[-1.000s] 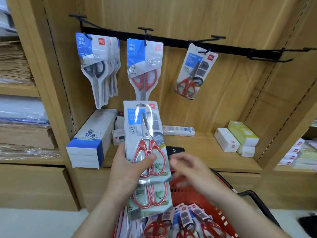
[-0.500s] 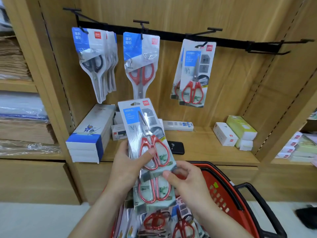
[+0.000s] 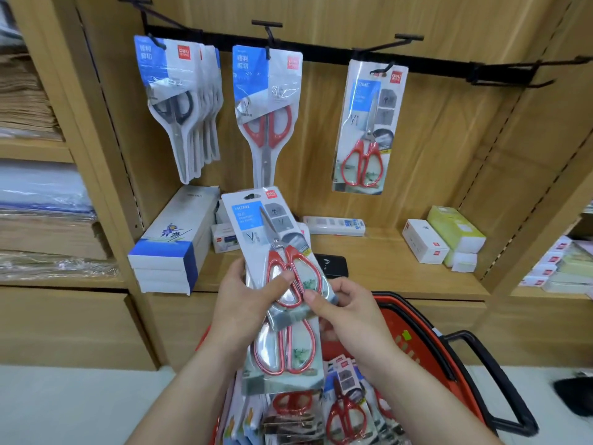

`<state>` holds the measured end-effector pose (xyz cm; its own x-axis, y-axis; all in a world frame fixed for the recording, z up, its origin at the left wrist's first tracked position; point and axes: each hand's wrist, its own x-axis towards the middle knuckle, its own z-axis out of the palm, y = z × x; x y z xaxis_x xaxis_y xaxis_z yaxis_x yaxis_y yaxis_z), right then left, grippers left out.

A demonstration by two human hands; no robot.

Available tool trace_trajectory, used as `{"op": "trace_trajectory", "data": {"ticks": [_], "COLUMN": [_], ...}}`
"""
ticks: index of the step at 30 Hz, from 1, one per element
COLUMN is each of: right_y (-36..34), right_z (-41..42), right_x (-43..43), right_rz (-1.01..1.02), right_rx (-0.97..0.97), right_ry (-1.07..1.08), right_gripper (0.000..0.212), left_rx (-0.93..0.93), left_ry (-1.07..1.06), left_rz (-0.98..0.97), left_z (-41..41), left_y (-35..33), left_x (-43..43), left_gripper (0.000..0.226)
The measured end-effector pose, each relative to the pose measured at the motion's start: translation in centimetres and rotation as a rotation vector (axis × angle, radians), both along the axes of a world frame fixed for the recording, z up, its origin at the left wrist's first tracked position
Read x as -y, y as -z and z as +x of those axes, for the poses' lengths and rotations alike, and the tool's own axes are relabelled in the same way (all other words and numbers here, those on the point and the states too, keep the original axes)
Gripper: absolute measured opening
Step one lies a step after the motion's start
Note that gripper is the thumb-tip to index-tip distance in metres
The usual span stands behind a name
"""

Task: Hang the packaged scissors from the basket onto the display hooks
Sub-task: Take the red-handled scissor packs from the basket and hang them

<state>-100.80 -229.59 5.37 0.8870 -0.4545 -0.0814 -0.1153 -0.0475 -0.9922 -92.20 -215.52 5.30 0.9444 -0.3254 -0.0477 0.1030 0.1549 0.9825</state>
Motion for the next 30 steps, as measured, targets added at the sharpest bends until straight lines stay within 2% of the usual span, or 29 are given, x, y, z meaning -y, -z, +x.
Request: {"op": "trace_trajectory", "data": {"ticks": [4,8,11,19,21,24,30], "right_y": [-0.2,-0.4,-0.4,-0.5,-0.7,-1.5,-6.0], "right_z": [-0.1,0.0,0.2,-0.2,-0.6,-1.1,0.8], "right_x": [-0.3,-0.5,-0.5,1.4,2.4,3.9,7.4], "right_rz": [0.213,0.43,0.53,0.446,0.49,0.444,0.353], "right_rx": [0.082,0.141,0.163,0.2,0.201,0.216,0.394], "right_ry": [0.05,0.093,0.106,0.138,0.15,0.13,0.207], "right_gripper": [0.021,0.008,0.022,0.024,0.027,0.026,0.023], "left_rx": [-0.013,0.039,0.084,0.206,0.202,0.194,0.176], "left_ry": [-0.029,-0.016,-0.045,-0.018,-0.032,-0.047,-0.057], "left_rz": [-0.038,0.012,0.03,0.104,0.107,0.115,0.121], "left_z": [0.1,0.1,0.4,0.5,0.6,0.7,0.6], "left_y": [-0.1,0.0,0.3,-0.5,-0.8,-1.0,-1.2], "left_x": [-0.1,-0.1,-0.1,-0.9,-1.2,-1.4,-1.3], "left_gripper": [0.039,0.047,0.049,0.042,0.042,0.041,0.042]}}
